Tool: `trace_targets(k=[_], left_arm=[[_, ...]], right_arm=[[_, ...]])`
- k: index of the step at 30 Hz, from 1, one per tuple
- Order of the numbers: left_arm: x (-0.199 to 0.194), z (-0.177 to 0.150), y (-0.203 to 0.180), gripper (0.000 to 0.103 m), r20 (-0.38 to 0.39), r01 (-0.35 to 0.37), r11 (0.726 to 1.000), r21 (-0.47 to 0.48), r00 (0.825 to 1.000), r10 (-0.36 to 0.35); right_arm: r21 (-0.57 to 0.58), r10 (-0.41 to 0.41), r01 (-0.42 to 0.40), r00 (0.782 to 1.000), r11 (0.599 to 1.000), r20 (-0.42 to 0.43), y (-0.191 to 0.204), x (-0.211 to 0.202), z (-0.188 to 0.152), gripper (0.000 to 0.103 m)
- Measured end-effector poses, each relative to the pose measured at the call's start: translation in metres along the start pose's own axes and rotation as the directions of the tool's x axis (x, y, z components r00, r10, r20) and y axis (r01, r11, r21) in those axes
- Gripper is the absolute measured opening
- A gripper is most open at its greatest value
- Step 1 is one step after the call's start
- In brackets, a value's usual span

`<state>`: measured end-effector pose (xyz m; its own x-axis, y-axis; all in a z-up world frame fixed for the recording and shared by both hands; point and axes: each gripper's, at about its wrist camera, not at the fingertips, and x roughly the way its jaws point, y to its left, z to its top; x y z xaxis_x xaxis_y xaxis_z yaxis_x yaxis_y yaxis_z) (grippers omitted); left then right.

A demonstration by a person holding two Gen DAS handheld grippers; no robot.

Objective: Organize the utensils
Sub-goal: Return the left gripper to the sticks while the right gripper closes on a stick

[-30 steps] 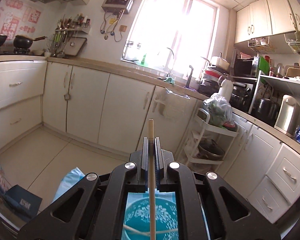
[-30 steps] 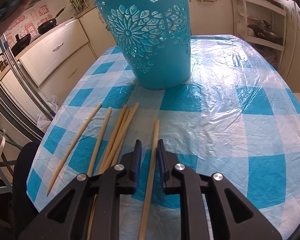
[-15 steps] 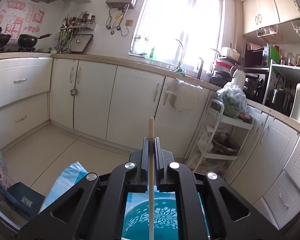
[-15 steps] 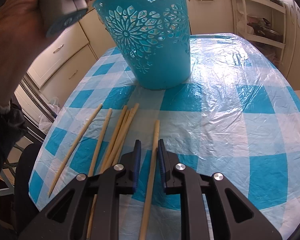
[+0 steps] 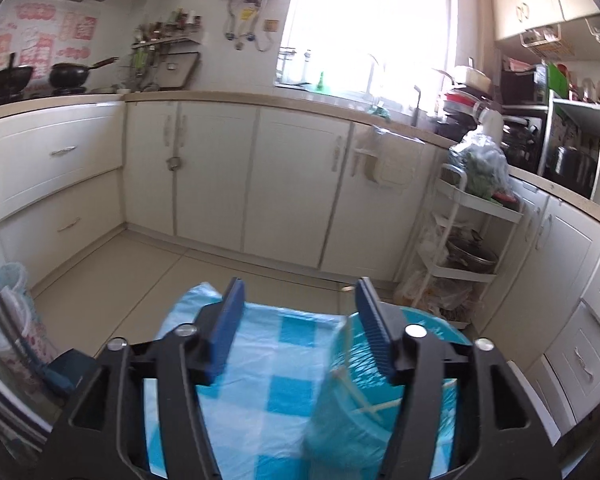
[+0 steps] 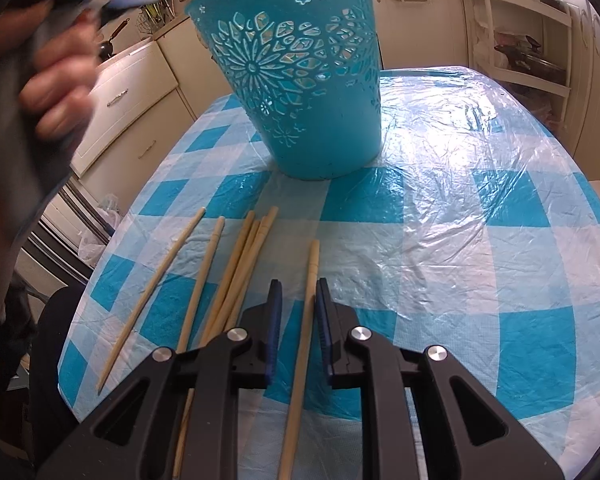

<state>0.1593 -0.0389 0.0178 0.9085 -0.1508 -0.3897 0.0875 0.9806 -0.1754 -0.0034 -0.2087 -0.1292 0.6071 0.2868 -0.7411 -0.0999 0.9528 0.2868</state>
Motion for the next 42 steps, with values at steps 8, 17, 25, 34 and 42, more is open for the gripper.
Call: trace_targets(k=[8,17,25,34,42], left_arm=[[-0.017,-0.062,0.071,0.082,-0.179,-0.135,0.991,0.021,0.974,0.137],[-0.008,-0.114,0.088,0.089,-0.310,-0.159,0.985,0.065,0.935,0.171],[0.003,-0.135,0.077,0.093,-0.371,-0.106,0.990,0.090,0.919,0.132],[0.003,-0.139,0.074,0.095,-0.382,-0.103,0.989,0.104,0.914,0.136],[0.005,-0.141,0.075,0.095,-0.395,-0.112,0.988,0.103,0.907,0.144]], right_arm=[[-0.088,-0.075,0.075,0.997,0.993,0.001,0.014,-0.001,-0.004,0.018],[-0.139,-0.190,0.191,0.982,0.972,0.019,0.013,-0.004,-0.007,0.006],[-0.101,-0.183,0.183,0.983,0.978,0.003,0.003,-0.003,-0.002,0.006],[-0.094,-0.174,0.174,0.985,0.980,0.012,0.002,-0.005,-0.003,0.006],[-0.101,-0.183,0.182,0.983,0.978,0.004,0.000,-0.005,-0.002,0.006]])
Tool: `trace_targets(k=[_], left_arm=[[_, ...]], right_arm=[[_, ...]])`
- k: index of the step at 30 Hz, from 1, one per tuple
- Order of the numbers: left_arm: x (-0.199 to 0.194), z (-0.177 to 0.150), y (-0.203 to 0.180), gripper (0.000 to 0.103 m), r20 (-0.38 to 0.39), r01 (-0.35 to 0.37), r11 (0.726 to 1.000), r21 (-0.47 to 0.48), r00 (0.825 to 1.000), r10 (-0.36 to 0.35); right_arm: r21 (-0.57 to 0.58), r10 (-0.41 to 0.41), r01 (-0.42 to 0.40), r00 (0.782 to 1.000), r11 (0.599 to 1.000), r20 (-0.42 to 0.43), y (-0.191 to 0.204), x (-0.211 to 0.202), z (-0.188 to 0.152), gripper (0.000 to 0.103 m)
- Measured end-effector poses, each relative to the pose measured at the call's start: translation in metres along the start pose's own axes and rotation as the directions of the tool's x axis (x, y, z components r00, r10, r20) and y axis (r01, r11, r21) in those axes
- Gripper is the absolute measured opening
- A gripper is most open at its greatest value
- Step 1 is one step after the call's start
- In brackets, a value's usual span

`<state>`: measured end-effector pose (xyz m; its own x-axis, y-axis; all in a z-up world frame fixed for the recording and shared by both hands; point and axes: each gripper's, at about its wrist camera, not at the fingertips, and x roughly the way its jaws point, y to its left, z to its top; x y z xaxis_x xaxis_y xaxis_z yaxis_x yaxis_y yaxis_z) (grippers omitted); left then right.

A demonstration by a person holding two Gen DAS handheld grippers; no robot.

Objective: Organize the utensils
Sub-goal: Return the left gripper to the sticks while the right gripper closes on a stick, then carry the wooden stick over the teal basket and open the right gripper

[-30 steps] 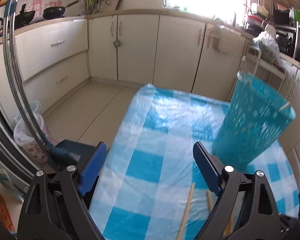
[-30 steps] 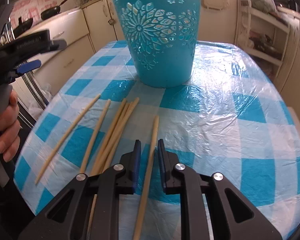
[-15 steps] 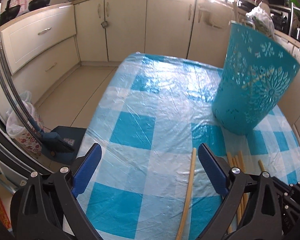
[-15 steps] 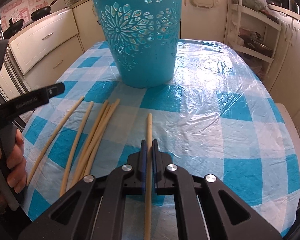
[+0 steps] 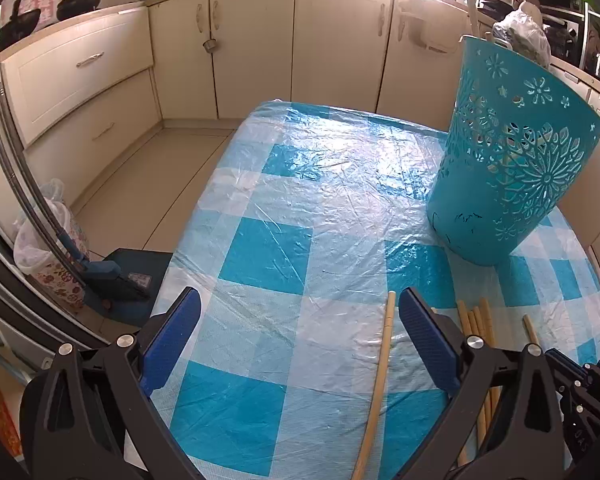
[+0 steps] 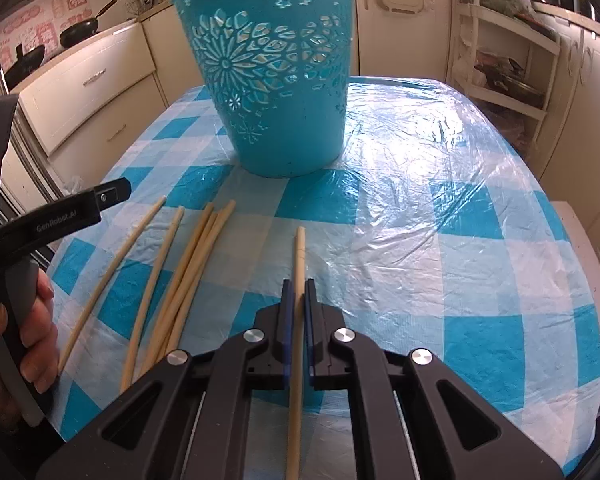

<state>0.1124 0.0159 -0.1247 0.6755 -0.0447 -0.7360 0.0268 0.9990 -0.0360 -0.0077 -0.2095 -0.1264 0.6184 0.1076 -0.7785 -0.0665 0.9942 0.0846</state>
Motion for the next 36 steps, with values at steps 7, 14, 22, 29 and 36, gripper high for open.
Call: trace_targets(k=[7,14,22,29,36], left_arm=[[0.003,0.000,-0.002,0.095,-0.015,0.003,1.000,0.005,1.000,-0.003],[0.005,0.000,0.000,0.095,-0.022,0.012,1.000,-0.007,1.000,-0.012],[0.008,0.000,0.000,0.095,-0.033,0.015,1.000,-0.007,0.999,-0.016],[0.009,-0.001,-0.003,0.095,-0.037,0.011,1.000,-0.001,0.999,-0.011],[0.009,-0.001,-0.005,0.095,-0.041,0.008,1.000,0.007,0.999,-0.008]], right_arm=[[0.037,0.017,-0.018,1.000,0.999,0.009,-0.006,0.000,0.000,0.006],[0.117,0.088,-0.095,0.994,0.989,0.062,-0.017,-0.013,0.002,0.006],[0.117,0.164,-0.191,0.964,0.975,0.209,-0.013,-0.048,0.013,0.006],[0.132,0.210,-0.259,0.930,0.957,0.301,-0.018,-0.077,0.032,0.006],[0.099,0.244,-0.323,0.852,0.941,0.463,-0.017,-0.118,0.084,0.006]])
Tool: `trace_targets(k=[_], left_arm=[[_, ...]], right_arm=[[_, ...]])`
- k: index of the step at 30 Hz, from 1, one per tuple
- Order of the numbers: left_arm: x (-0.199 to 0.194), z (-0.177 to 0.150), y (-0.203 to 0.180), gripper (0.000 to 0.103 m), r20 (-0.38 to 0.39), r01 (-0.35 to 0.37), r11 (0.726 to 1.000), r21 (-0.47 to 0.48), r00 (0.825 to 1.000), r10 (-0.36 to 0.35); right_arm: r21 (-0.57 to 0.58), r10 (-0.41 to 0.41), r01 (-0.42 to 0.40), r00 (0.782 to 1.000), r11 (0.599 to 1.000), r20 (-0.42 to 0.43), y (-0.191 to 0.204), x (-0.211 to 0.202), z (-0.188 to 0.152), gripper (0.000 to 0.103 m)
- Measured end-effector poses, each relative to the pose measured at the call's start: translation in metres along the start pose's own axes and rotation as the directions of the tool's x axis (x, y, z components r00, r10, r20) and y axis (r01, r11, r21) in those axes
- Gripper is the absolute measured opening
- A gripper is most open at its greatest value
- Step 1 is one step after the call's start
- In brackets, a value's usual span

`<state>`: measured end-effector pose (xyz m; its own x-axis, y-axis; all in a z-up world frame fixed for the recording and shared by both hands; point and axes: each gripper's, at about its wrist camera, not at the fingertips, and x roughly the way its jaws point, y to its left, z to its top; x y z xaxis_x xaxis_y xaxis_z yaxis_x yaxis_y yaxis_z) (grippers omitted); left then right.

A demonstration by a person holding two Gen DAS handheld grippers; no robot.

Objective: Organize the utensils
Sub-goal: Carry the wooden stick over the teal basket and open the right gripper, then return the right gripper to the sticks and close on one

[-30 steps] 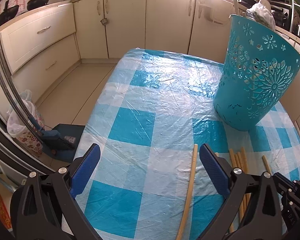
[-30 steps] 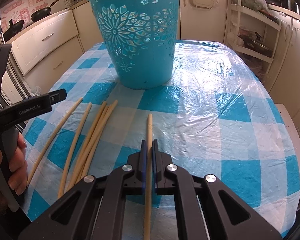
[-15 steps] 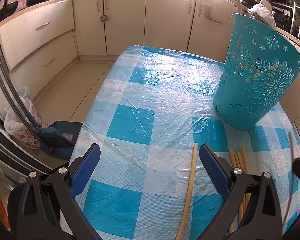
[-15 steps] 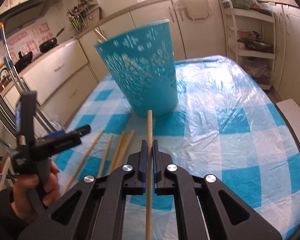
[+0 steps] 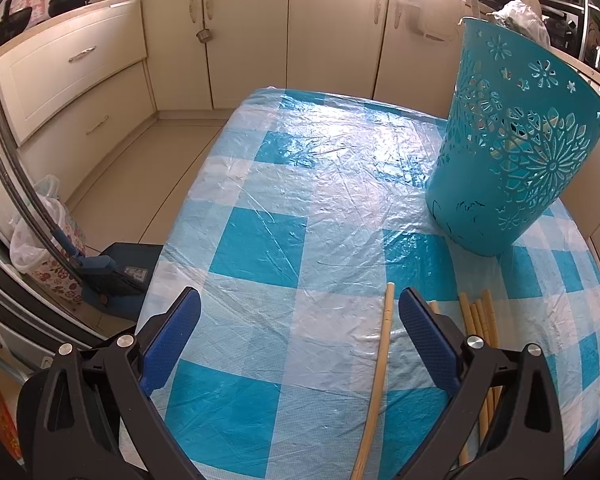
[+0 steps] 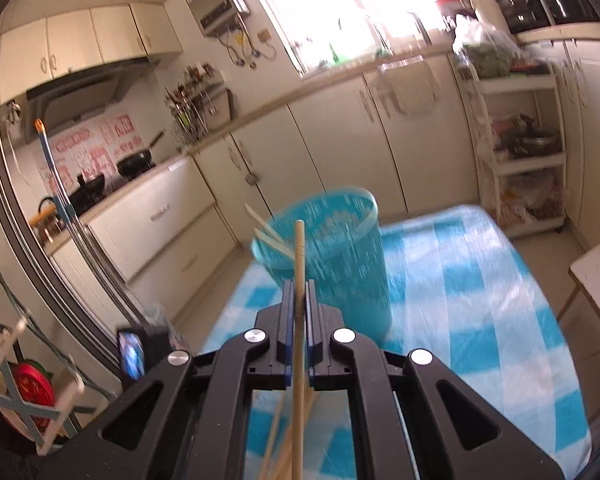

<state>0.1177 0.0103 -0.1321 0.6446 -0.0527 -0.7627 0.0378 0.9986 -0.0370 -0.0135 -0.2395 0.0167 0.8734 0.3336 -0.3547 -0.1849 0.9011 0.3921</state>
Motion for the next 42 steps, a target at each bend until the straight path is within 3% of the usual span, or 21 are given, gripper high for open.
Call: trace_targets(k=[4,8,13,17,20,26,36,39,42], left_arm=[[0.000,0.000,-0.001,0.095,-0.001,0.003,1.000,0.000,1.000,-0.003],[0.000,0.000,0.001,0.095,0.000,0.011,1.000,-0.003,1.000,-0.011],[-0.001,0.000,0.002,0.095,0.002,0.021,1.000,-0.006,1.000,-0.021],[-0.001,0.000,0.004,0.095,0.003,0.031,0.999,-0.010,1.000,-0.031],[-0.001,0.000,0.005,0.095,0.004,0.036,0.999,-0.011,0.999,-0.036],[0.000,0.000,0.006,0.095,0.002,0.041,0.999,-0.016,0.999,-0.041],[0.004,0.002,0.017,0.095,-0.019,0.072,0.995,-0.070,0.997,-0.073],[0.004,0.002,0.025,0.095,-0.016,0.098,0.989,-0.111,0.995,-0.100],[0.004,0.001,0.037,0.095,-0.016,0.104,0.980,-0.168,0.994,-0.109]], right_arm=[[-0.001,0.010,-0.009,0.992,1.000,0.127,0.012,0.005,0.042,0.006],[0.014,-0.027,0.025,0.969,1.000,0.244,0.016,0.022,0.079,0.006],[0.034,-0.117,0.112,0.949,0.993,0.292,0.009,0.061,0.098,0.006],[0.022,-0.190,0.192,0.935,0.981,0.298,0.005,0.088,0.095,0.006],[-0.005,-0.211,0.220,0.941,0.975,0.264,0.006,0.101,0.085,0.006],[-0.056,-0.185,0.198,0.966,0.979,0.183,0.008,0.106,0.061,0.006],[-0.101,-0.143,0.158,0.980,0.982,0.137,0.013,0.036,0.019,0.016],[-0.111,-0.142,0.148,0.988,0.983,0.065,0.013,0.021,-0.013,0.023],[-0.124,-0.156,0.144,0.983,0.982,-0.093,0.011,0.028,-0.056,0.024]])
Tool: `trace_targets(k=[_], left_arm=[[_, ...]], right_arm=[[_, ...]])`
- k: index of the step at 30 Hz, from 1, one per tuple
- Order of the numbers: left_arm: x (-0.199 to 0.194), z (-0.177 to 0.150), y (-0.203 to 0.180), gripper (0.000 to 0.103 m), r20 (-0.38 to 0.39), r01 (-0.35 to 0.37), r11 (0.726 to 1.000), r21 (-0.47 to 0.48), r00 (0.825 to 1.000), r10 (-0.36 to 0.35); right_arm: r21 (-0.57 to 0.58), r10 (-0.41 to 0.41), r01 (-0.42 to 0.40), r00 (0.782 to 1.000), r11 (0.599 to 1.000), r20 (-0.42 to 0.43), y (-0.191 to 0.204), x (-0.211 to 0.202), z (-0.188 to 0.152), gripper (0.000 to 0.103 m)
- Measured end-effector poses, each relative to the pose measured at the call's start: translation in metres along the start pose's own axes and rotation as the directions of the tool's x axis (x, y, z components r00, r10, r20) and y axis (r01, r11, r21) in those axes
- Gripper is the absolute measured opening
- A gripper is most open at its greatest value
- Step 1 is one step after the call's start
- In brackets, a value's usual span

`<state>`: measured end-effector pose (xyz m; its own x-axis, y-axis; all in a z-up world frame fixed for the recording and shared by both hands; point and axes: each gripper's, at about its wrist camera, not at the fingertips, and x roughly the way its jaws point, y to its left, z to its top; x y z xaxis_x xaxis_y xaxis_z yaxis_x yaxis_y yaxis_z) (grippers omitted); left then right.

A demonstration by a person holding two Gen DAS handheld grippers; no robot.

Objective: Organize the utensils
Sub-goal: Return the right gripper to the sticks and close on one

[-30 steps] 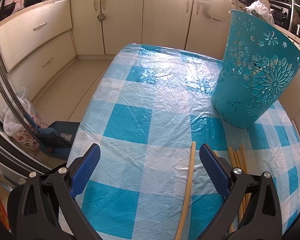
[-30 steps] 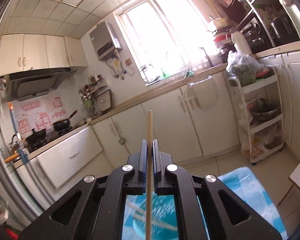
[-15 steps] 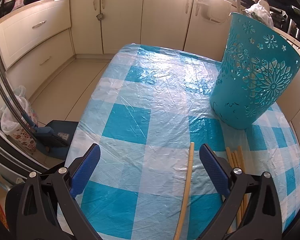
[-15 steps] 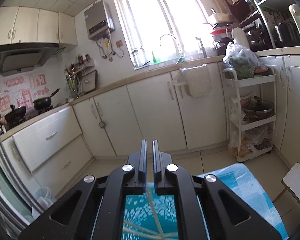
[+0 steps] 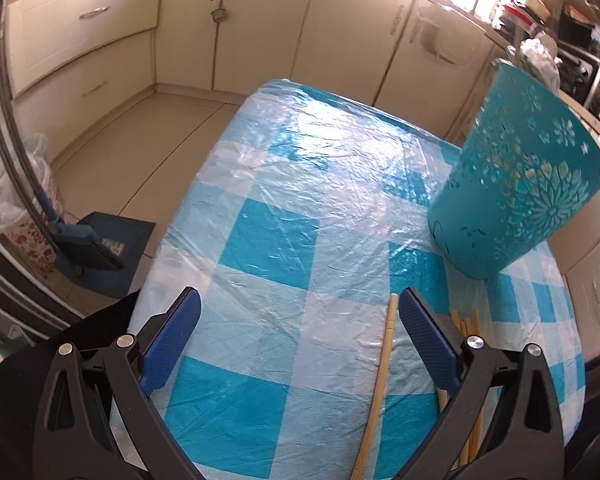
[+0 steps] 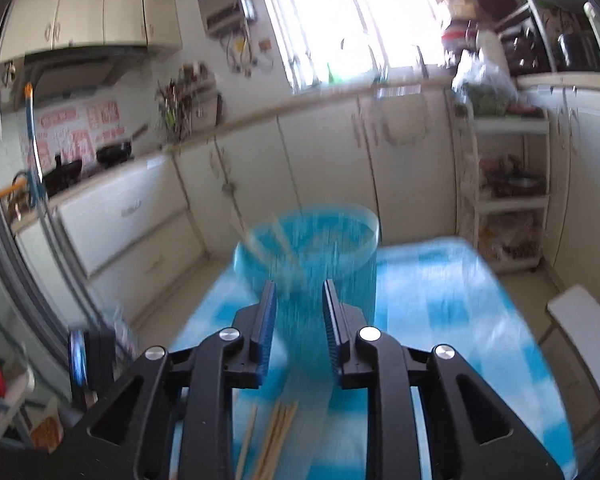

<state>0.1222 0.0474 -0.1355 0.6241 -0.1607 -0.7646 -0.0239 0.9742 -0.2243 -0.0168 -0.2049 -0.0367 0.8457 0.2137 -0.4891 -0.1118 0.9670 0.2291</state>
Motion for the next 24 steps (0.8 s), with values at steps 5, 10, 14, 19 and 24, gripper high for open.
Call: trace_targets(k=[5,10,14,19,24], left_arm=[[-0.002,-0.006,0.007,0.095,-0.032,-0.048,0.999,0.005,0.998,0.048],[-0.010,-0.013,-0.010,0.095,-0.002,-0.092,0.989,0.118,0.996,0.093],[-0.009,-0.014,-0.019,0.095,0.001,-0.104,0.983,0.154,0.994,0.105],[-0.008,-0.014,-0.021,0.095,0.000,-0.101,0.981,0.164,0.995,0.102],[-0.007,-0.014,-0.020,0.095,-0.006,-0.099,0.982,0.159,0.995,0.102]], right_arm=[[0.036,0.023,-0.014,0.965,0.999,-0.260,-0.001,0.042,-0.053,0.023],[0.061,0.048,-0.031,0.953,0.998,-0.299,0.003,0.064,-0.051,0.022],[0.058,0.046,-0.028,0.941,0.998,-0.335,0.008,0.081,-0.056,0.022],[0.055,0.040,-0.021,0.928,0.998,-0.370,0.009,0.086,-0.063,0.011],[0.019,0.018,-0.012,0.933,1.000,-0.359,0.011,0.080,-0.063,0.006]])
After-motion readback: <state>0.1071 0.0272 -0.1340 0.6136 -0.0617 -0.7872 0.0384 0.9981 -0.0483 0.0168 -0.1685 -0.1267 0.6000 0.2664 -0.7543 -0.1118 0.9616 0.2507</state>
